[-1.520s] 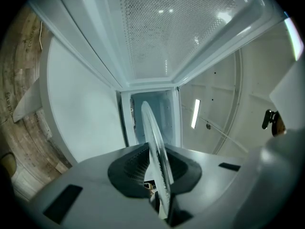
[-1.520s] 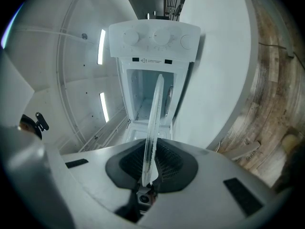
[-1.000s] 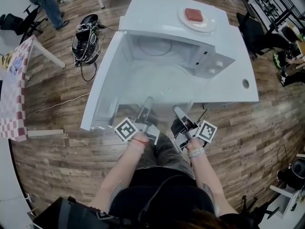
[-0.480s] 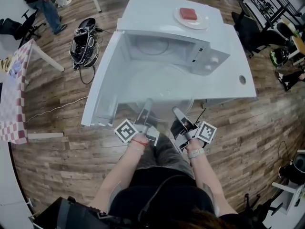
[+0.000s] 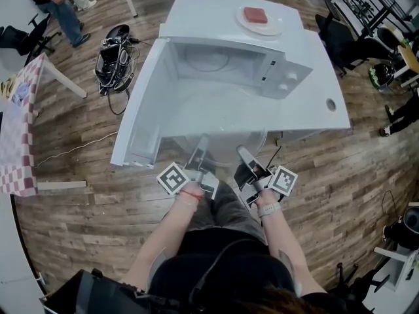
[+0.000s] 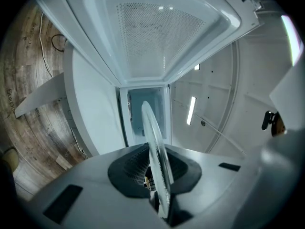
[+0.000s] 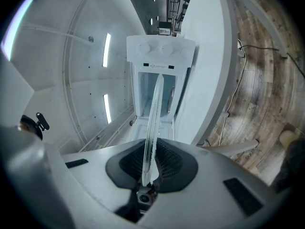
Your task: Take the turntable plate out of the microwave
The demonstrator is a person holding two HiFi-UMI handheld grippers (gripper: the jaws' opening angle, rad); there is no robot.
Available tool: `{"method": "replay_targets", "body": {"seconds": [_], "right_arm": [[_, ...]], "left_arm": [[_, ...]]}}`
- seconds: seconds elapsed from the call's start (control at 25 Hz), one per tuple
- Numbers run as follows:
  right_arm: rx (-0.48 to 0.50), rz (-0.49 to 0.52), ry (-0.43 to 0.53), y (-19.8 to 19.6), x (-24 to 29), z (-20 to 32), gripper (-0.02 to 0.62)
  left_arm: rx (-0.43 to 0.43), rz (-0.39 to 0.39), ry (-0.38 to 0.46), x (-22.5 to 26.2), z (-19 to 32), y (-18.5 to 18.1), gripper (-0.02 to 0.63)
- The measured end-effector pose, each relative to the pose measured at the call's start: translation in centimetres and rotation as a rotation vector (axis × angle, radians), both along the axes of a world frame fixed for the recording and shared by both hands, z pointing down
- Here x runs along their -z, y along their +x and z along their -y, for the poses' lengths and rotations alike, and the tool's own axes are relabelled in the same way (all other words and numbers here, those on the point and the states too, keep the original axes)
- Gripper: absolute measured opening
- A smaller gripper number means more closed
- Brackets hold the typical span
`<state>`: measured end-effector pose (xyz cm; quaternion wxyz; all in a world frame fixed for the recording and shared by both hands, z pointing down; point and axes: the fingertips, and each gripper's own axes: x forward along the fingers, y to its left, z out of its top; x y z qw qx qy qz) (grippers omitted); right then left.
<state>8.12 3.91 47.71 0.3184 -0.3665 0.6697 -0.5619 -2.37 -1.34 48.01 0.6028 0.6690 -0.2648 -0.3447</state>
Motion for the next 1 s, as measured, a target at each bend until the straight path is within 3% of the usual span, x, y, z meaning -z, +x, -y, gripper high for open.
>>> {"method": "replay_targets", "body": {"seconds": [0.32,1.0], "right_arm": [[-0.003,0.003,0.006,-0.3,0.0,-1.2,0.048],[0.010,-0.007,-0.002,-1.4,-0.9,-3.2,0.048]], "left_arm": [[-0.007,0.020,0.009,-0.2,-1.1,-0.4,0.051],[0.006,-0.011,-0.015,-0.8,-3.3,-1.5,0.051]]}}
